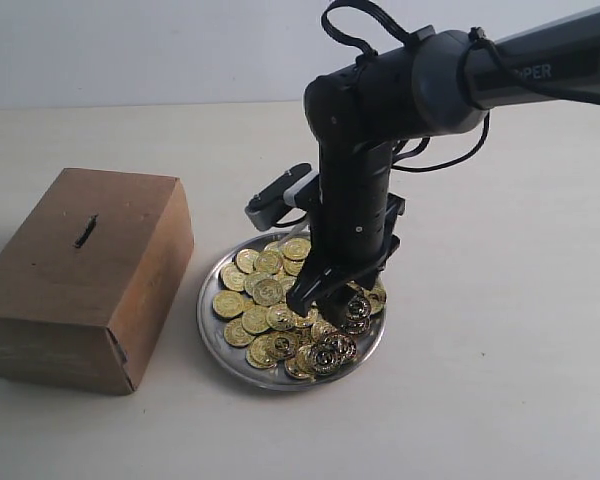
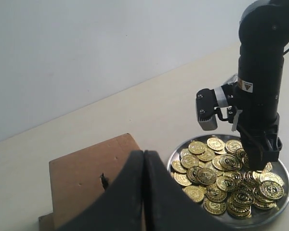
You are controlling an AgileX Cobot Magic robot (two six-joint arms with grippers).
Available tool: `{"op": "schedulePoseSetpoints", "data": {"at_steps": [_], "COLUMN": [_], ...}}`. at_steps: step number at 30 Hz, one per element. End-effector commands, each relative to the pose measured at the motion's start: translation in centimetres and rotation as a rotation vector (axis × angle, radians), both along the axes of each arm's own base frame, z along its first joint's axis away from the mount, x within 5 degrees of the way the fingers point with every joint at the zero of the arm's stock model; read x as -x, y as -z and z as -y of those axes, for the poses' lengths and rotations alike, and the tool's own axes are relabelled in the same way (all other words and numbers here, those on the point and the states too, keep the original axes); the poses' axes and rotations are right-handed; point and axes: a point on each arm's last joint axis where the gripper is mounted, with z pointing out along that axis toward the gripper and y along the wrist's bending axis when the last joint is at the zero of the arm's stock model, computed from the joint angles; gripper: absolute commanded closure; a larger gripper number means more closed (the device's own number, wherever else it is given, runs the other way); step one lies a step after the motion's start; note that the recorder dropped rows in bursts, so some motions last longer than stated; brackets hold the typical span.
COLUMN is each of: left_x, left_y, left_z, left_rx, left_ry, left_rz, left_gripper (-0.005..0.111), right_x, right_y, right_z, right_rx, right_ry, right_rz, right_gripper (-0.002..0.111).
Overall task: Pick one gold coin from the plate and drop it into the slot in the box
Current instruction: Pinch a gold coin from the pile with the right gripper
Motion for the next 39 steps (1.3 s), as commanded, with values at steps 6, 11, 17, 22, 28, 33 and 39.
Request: {"op": "schedulePoseSetpoints", "data": {"at_steps": [6,11,17,22,28,33,39], "left_x": [0.0,0.0,0.0,0.0,0.0,0.0,0.0], "left_y": [-0.2,-0.2,-0.2,-0.2,-0.2,-0.2,-0.2], "left_z": [0.1,0.1,0.1,0.1,0.1,0.1,0.1], "left_rx": [0.011,0.011,0.011,0.011,0.011,0.011,0.011], "left_ry": [0.009,0.009,0.009,0.009,0.009,0.009,0.009], "left_rz": [-0.002,-0.002,-0.002,-0.002,-0.002,-0.002,-0.002], "left_gripper": [0.107,0.107,0.107,0.107,0.107,0.107,0.107], "right_x": [-0.3,-0.3,-0.3,-0.4,-0.3,-0.3,-0.3], "right_y": [0.3,0.3,0.3,0.3,1.5,1.6,1.6], "right_z": [0.7,0.6,0.6,0.4,0.4,0.5,0.5], "right_rx": [-0.007,-0.016,-0.021,-0.030,-0.008,-0.003,-0.002], "right_ry": [0.014,0.020,0.023,0.021,0.022,0.028,0.032], "right_rz": [-0.006,-0.009,-0.008,0.003,-0.028,-0.028,-0.030], "right_gripper": [0.051,0.051,0.051,0.051,0.051,0.052,0.053]}}
